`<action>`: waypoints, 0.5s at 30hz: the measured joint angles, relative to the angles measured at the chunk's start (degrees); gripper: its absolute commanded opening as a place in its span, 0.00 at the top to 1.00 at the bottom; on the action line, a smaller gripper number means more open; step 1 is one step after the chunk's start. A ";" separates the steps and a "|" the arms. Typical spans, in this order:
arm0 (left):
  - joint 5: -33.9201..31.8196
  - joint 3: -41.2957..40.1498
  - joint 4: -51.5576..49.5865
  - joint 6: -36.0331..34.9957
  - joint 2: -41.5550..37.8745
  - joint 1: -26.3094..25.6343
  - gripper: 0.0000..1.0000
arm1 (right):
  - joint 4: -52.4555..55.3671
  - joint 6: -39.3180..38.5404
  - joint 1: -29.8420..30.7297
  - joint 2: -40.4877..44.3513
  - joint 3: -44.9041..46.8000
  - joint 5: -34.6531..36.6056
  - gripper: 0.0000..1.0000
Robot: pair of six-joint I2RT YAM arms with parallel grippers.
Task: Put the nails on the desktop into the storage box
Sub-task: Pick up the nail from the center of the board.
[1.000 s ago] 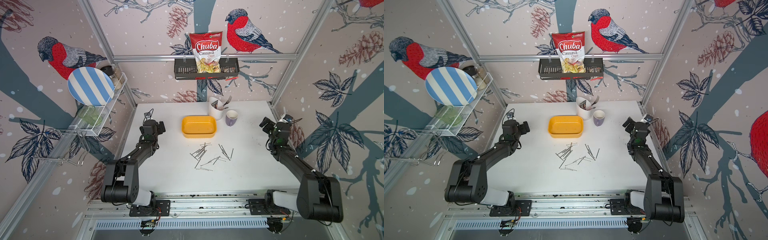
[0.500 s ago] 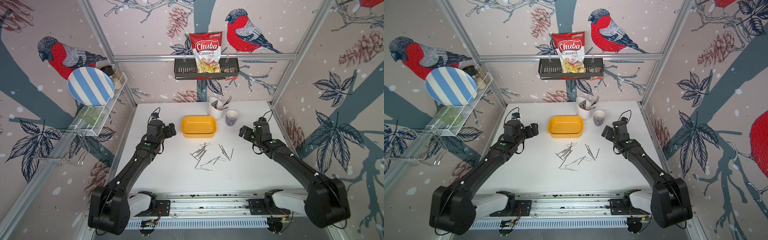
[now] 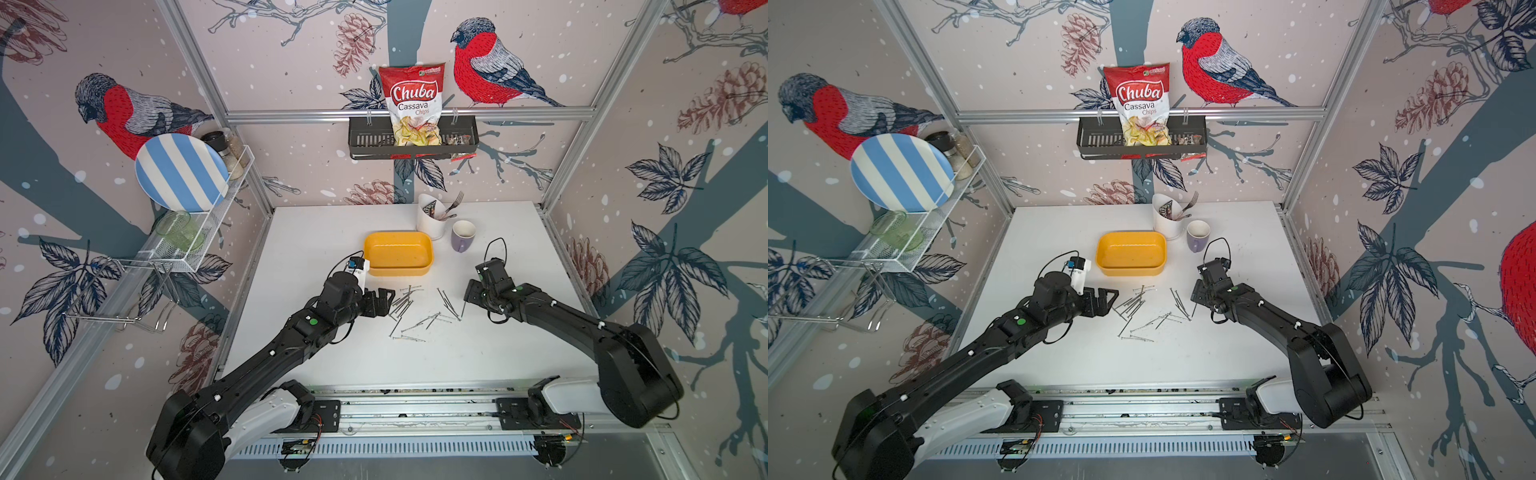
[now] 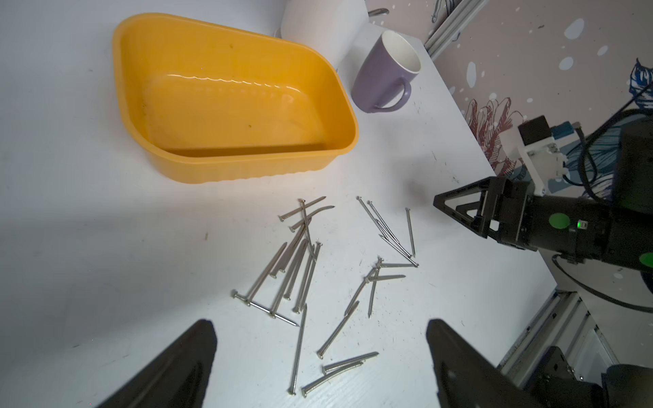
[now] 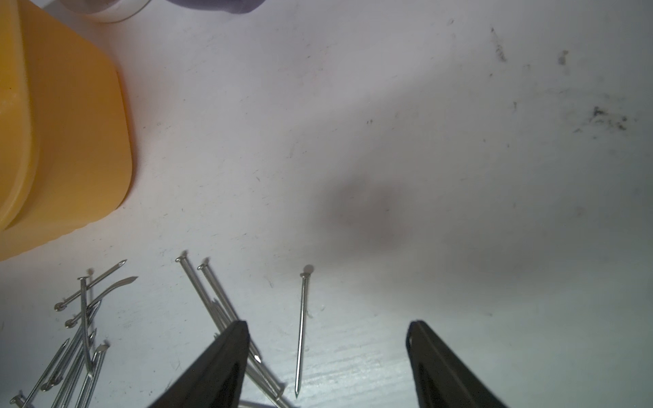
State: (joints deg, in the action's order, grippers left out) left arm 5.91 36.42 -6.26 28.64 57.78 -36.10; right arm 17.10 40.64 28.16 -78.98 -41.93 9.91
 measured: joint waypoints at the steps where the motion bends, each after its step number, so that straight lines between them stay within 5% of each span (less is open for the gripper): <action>1: -0.15 -0.11 -0.17 0.07 0.00 -0.66 0.05 | 0.11 0.04 0.22 -0.28 -0.07 0.07 0.34; 15: -0.24 -2.03 -0.59 1.14 -1.49 -2.71 0.05 | 3.17 3.17 5.88 -10.21 -5.16 2.64 0.42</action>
State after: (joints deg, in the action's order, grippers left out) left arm 5.67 34.39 -6.85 29.78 56.29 -38.81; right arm 20.27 43.81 34.04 -89.19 -47.09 12.56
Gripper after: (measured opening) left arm 0.950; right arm 0.595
